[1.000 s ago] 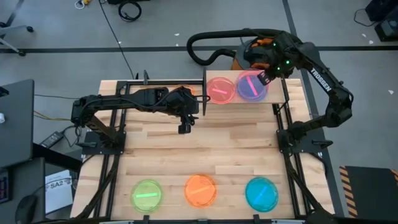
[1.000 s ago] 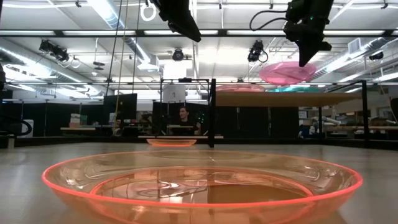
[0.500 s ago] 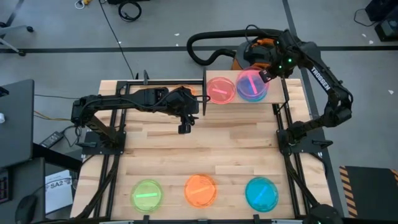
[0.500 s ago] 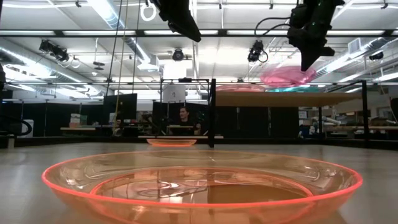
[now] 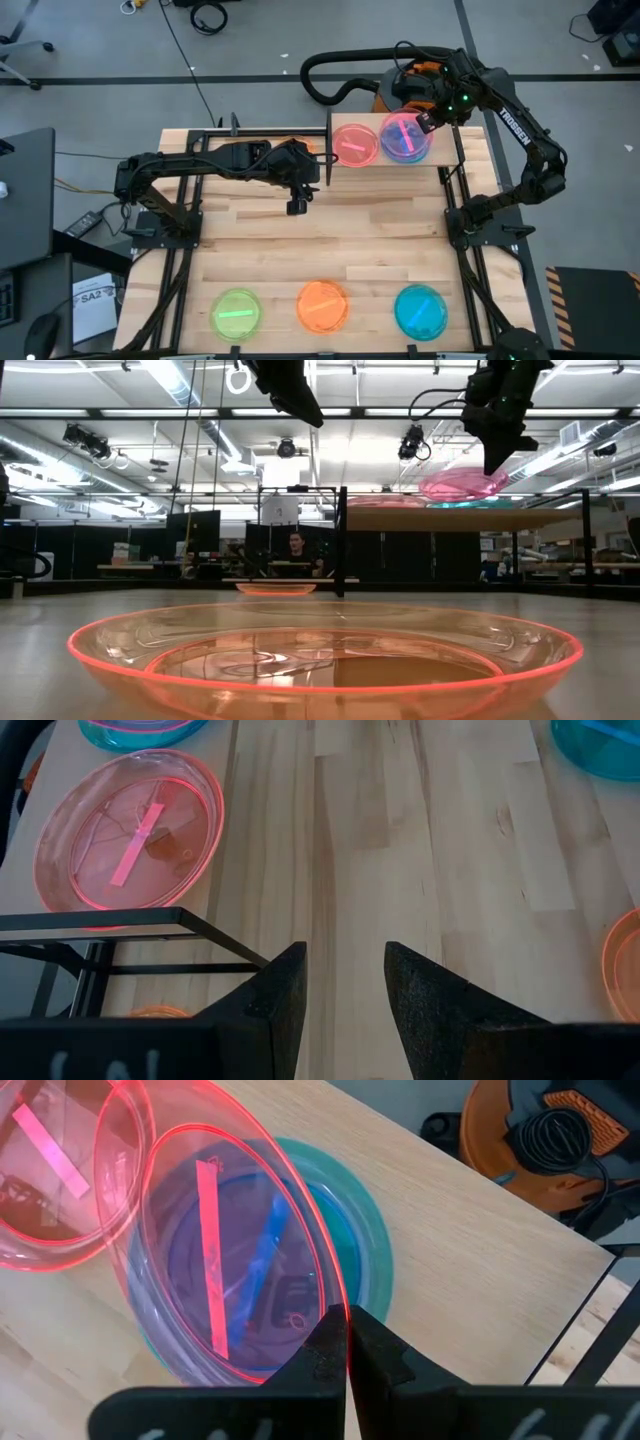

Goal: Place and stack plates onto a shelf
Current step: Stack the pink plate on top of the blue plate on the shelf

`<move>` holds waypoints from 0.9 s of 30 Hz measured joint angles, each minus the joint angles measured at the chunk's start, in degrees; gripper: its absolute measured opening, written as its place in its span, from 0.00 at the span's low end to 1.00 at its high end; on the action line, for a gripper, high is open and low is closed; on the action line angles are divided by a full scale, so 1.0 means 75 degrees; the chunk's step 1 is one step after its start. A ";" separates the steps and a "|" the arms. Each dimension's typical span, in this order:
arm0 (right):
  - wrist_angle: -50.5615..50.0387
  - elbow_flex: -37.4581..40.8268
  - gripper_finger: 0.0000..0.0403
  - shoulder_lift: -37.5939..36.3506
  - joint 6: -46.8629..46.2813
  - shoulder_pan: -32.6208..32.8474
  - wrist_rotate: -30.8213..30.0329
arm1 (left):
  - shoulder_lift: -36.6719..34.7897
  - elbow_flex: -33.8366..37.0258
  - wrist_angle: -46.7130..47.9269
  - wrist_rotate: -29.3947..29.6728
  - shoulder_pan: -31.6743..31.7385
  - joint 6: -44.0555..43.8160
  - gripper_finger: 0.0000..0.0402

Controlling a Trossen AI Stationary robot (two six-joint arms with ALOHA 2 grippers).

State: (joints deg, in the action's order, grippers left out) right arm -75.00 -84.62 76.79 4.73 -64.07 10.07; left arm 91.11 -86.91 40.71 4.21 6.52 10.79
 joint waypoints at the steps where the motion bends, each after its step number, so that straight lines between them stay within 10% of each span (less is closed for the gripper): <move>1: 0.0000 0.0000 0.02 0.0000 0.0000 0.0000 -0.0001 | 0.0000 0.0000 0.0000 0.0000 -0.0001 0.0000 0.36; 27: -0.0026 0.0003 0.02 0.0000 0.0110 0.0003 -0.0068 | 0.0000 0.0000 0.0001 0.0000 0.0000 0.0000 0.36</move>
State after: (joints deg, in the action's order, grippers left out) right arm -75.20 -84.60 76.79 5.55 -64.05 9.55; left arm 91.11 -86.91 40.72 4.21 6.52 10.79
